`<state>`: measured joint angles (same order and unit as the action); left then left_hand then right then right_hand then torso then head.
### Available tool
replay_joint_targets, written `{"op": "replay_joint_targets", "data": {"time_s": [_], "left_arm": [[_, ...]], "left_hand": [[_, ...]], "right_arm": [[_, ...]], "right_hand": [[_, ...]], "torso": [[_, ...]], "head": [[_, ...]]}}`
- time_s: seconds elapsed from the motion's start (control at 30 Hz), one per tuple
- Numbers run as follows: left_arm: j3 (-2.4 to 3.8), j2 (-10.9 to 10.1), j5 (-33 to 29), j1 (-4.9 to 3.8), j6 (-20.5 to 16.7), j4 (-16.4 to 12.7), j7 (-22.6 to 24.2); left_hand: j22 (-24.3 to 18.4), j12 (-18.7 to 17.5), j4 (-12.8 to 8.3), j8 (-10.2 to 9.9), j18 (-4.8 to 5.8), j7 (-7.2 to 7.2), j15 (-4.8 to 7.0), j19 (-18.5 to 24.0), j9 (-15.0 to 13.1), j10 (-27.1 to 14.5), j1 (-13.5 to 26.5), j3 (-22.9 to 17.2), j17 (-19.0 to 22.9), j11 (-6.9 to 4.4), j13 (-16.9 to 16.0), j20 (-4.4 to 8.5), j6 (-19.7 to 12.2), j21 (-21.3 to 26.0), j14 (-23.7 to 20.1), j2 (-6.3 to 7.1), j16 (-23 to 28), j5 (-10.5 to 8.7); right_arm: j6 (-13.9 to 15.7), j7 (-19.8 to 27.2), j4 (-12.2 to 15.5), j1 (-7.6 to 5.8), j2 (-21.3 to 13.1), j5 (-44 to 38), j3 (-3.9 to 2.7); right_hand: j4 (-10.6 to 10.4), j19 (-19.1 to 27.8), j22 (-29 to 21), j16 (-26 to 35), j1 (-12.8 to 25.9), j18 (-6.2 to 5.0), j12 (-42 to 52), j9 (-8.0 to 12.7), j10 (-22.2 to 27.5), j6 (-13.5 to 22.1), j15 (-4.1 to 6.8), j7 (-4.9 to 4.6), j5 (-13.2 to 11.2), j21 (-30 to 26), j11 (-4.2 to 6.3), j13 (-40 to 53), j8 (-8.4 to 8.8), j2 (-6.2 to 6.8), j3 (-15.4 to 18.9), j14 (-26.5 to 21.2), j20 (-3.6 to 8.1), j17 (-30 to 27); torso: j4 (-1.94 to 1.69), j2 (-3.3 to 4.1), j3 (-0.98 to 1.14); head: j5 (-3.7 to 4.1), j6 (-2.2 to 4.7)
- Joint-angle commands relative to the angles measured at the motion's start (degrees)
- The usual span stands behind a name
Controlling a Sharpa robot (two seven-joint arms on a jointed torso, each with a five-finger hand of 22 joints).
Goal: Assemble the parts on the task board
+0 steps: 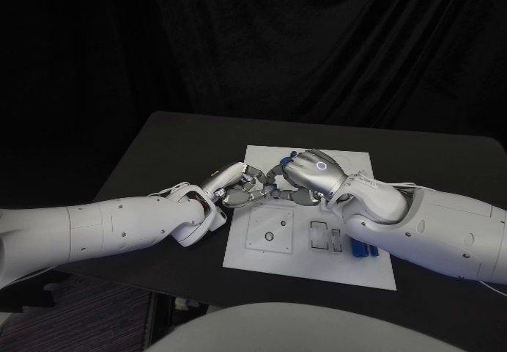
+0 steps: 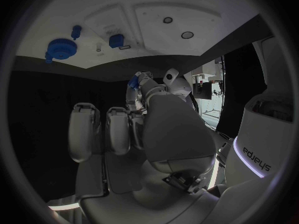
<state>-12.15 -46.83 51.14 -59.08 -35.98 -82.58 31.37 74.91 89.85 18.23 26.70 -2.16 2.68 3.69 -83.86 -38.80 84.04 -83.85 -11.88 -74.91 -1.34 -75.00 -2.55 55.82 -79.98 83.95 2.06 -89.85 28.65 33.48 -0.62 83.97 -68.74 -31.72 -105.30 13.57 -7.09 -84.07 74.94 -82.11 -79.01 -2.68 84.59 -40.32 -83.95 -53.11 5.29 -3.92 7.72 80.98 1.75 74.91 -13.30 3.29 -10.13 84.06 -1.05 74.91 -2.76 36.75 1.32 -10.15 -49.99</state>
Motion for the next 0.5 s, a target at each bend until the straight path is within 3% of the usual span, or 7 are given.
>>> {"op": "replay_joint_targets", "data": {"time_s": [0.03, 0.17, 0.37, 0.5], "left_arm": [[-0.01, 0.28, -1.95, 0.14, 1.69, -0.09, 2.10], [-0.01, 0.31, -5.07, 0.15, 2.28, 0.06, 2.19], [-0.01, 0.02, -9.49, 0.16, 3.33, 0.19, 0.71], [-0.01, -0.37, -10.36, 0.15, 3.55, 0.00, -0.64]], "left_hand": [[12.03, 0.15, -1.97, 0.23, -0.16, -0.20, 0.41, -1.07, -0.47, 5.96, -0.91, -2.45, -15.09, -0.17, -15.00, 0.24, -0.61, 0.06, 6.05, -0.34, -0.15, -0.17], [12.03, 0.15, -1.98, 0.54, -0.16, -0.04, 0.33, -1.03, -1.37, 5.96, -1.23, -3.63, -15.09, -0.07, -15.00, 0.17, -1.01, 0.10, 6.05, -0.15, -0.15, 0.54], [12.01, 0.15, -2.05, 1.07, -0.18, 0.11, 0.20, -0.96, -2.94, 5.96, -0.85, -5.23, -15.09, 0.07, -15.00, 0.06, -1.44, 0.17, 6.05, 0.18, -0.15, 3.32], [12.01, 0.15, -2.29, 1.20, -0.18, 0.12, 0.21, -0.96, -3.40, 5.96, -0.95, -5.73, -15.09, 0.06, -15.00, 0.05, -1.51, 0.15, 6.05, 0.48, -0.15, 4.19]], "right_arm": [[-0.58, -0.63, 0.34, 0.04, -0.09, -0.18, -0.10], [-1.28, -0.75, 0.55, 0.04, -0.42, -0.18, -0.08], [-1.73, -1.53, 1.28, 0.02, -2.28, -0.18, -0.06], [-1.45, -1.97, 2.11, 0.00, -4.15, -0.18, -0.06]], "right_hand": [[-0.69, -1.87, 12.10, 0.35, 1.17, 0.47, -0.01, 0.99, -0.34, 1.95, -0.75, -0.57, -0.33, -0.52, -0.88, 7.69, 2.08, 0.14, 0.37, 3.42, -0.66, 3.44], [-1.64, -1.67, 11.96, 0.68, 2.47, 0.36, -0.22, 2.85, -0.11, 4.21, -1.19, -1.21, -1.13, -1.01, -1.32, 7.43, 5.01, 0.64, 1.22, 3.27, -1.13, 3.01], [-2.31, -1.11, 11.57, 1.58, 3.37, 0.07, -0.75, 4.23, 0.46, 5.65, -1.60, -1.79, -2.15, -2.32, -1.84, 6.76, 6.91, 0.86, 1.95, 2.90, -1.51, 1.82], [-2.74, -0.69, 11.28, 2.21, 3.83, -0.14, -1.16, 5.16, 0.91, 7.41, -1.98, -2.26, -2.91, -3.33, -2.28, 6.26, 8.38, 0.89, 2.43, 2.63, -1.87, 1.03]], "torso": [[0.02, 0.03, 0.00], [0.01, 0.03, 0.01], [0.05, 0.00, 0.02], [0.06, 0.00, 0.02]], "head": [[0.04, -0.01], [0.17, -0.01], [0.02, -0.01], [0.16, -0.01]]}}
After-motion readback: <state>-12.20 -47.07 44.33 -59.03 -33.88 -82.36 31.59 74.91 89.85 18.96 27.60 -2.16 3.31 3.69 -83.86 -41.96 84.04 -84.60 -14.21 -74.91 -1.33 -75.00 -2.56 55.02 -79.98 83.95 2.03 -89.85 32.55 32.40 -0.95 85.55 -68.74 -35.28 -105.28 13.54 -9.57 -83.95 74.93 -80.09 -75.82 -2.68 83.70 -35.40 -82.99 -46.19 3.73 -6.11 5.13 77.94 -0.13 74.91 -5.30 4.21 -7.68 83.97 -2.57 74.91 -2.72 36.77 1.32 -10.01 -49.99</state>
